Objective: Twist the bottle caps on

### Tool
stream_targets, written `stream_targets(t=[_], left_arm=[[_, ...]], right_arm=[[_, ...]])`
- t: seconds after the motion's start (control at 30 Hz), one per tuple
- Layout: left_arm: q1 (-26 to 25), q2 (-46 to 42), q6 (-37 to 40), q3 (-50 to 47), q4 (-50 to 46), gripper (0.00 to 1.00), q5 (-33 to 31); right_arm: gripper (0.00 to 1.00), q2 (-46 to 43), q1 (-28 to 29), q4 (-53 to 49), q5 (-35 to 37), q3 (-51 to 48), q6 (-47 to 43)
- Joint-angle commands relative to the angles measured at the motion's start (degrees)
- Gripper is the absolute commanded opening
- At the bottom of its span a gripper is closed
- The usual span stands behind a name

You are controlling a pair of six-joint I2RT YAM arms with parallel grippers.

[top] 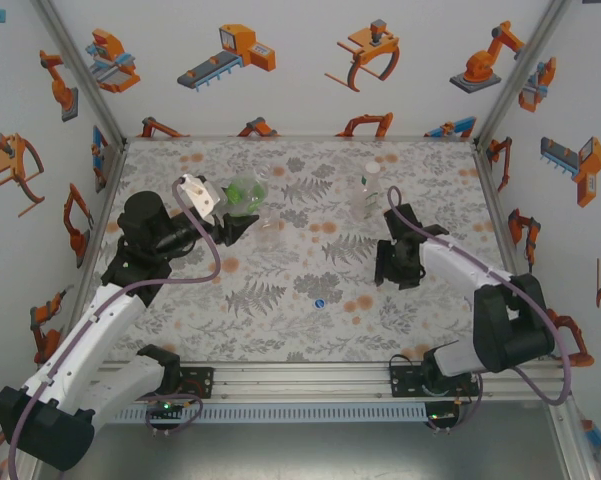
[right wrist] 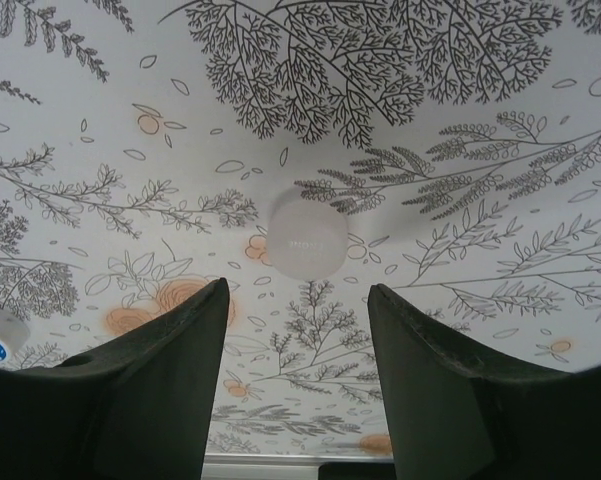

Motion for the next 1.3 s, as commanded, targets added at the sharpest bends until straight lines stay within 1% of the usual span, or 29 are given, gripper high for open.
stream_targets(t=[0.0,0.2,0.43,0.73,1.07,1.2,1.27], left_arm=[[0.38,-0.68,0.27,-0.13,0.38,0.00,-0.01],[0.38,-0.74,0.36,-0.14,0.23,0.00,-0.01],[0.36,-0.64,0.36,-0.13,0.31,0.00,-0.10],[0.35,-0.55,0.45,-0.22,0.19,0.00,-0.36],[0.34,-0.45,0.41,-0.22,0.27,0.00,-0.36],[0.38,-0.48,0.36,-0.22,0.28,0.00,-0.36],[0.42,-0.49,0.36,-0.21,0.22,0.00,-0.36]], right_arm=[[0.56,1.69,-0.56,1.69,-0.55,0.33,-0.75],[0.54,3.90,-0.60,3.07,-0.58,0.18,-0.79],[0.51,4.62,-0.60,3.58,2.27,-0.28,-1.61],[0.47,5.85,-0.69,4.92,1.55,-0.32,-1.53],[0.40,5.58,-0.68,4.53,1.55,-0.79,-1.47],[0.40,5.72,-0.70,4.25,1.40,-0.68,-1.52],[0.42,5.85,-0.69,3.97,1.29,-0.45,-1.53]])
